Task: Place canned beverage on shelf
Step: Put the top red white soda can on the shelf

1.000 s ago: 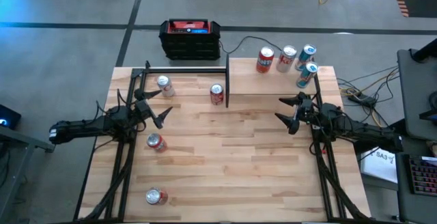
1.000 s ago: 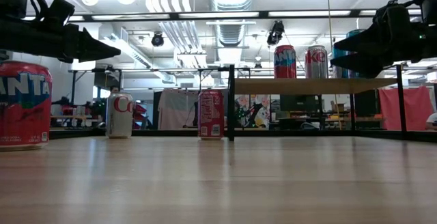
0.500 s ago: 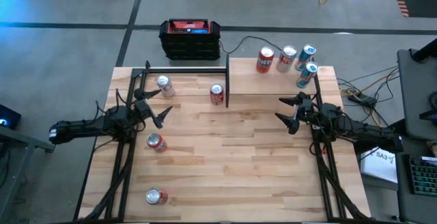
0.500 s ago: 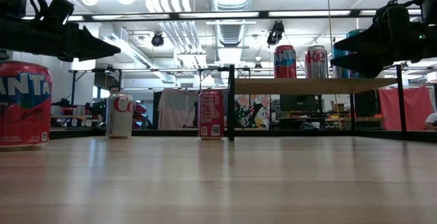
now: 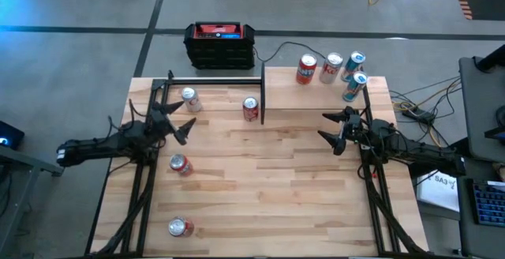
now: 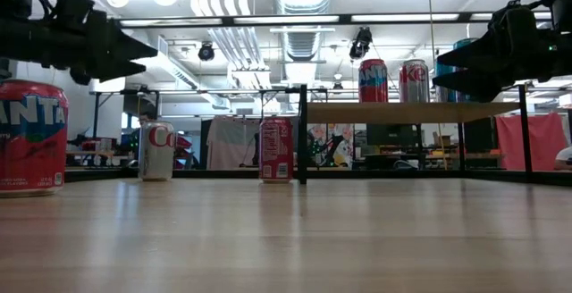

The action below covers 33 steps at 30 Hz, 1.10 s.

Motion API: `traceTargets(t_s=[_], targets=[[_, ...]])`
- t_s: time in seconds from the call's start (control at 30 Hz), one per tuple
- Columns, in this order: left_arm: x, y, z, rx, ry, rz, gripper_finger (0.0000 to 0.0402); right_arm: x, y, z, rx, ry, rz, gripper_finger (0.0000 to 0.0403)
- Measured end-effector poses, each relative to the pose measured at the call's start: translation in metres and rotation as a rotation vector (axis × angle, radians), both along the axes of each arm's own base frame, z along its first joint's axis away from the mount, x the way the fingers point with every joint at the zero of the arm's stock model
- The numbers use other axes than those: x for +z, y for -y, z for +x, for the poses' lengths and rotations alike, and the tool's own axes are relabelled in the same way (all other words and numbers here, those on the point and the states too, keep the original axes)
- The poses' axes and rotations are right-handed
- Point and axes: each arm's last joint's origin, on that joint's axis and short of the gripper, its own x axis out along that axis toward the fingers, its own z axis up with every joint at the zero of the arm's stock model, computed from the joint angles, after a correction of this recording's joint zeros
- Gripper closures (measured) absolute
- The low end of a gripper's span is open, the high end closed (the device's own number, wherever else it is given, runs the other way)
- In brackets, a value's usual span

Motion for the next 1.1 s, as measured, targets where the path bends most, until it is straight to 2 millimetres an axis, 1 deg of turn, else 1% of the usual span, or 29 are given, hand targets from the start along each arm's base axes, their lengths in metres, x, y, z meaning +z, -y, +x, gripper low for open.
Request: traceTargets(t_s=[0.1, 0.2, 0.33, 0.43, 0.53, 0.7, 0.77, 0.87, 0.97, 1.03, 1.1], targets=[[0.015, 0.002, -0.003, -0.052, -0.068, -0.026, 0.0003, 0.000, 0.000, 0.000, 0.000, 0.000, 0.000, 0.0044], [0.038, 0.002, -0.003, -0.071, -0.081, -0.074, 0.0003, 0.000, 0.000, 0.000, 0.000, 0.000, 0.000, 0.0044], [0.065, 0.000, 0.001, 0.001, -0.129, -0.173, 0.0003, 0.000, 0.000, 0.000, 0.000, 0.000, 0.000, 0.0044], [0.080, -0.002, 0.014, 0.051, -0.176, -0.255, 0.0003, 0.000, 0.000, 0.000, 0.001, 0.000, 0.000, 0.0044], [0.094, -0.004, 0.035, 0.065, -0.244, -0.282, 0.0003, 0.000, 0.000, 0.000, 0.001, 0.000, 0.000, 0.0044], [0.118, -0.008, 0.078, 0.083, -0.366, -0.287, 0.0003, 0.000, 0.000, 0.000, 0.001, 0.000, 0.000, 0.0044], [0.124, -0.010, 0.097, 0.092, -0.434, -0.290, 0.0003, 0.000, 0.000, 0.000, 0.001, 0.000, 0.000, 0.0044], [0.125, -0.012, 0.124, 0.102, -0.557, -0.277, 0.0003, 0.000, 0.000, 0.000, 0.001, 0.000, 0.000, 0.0044], [0.118, -0.015, 0.152, 0.116, -0.644, -0.253, 0.0003, 0.000, 0.000, 0.000, 0.001, 0.000, 0.000, 0.0044], [0.115, -0.017, 0.167, 0.124, -0.672, -0.255, 0.0003, 0.000, 0.000, 0.000, 0.001, 0.000, 0.000, 0.0044], [0.113, -0.017, 0.177, 0.110, -0.710, -0.266, 0.0003, 0.000, 0.000, 0.000, 0.001, 0.001, 0.000, 0.0044]])
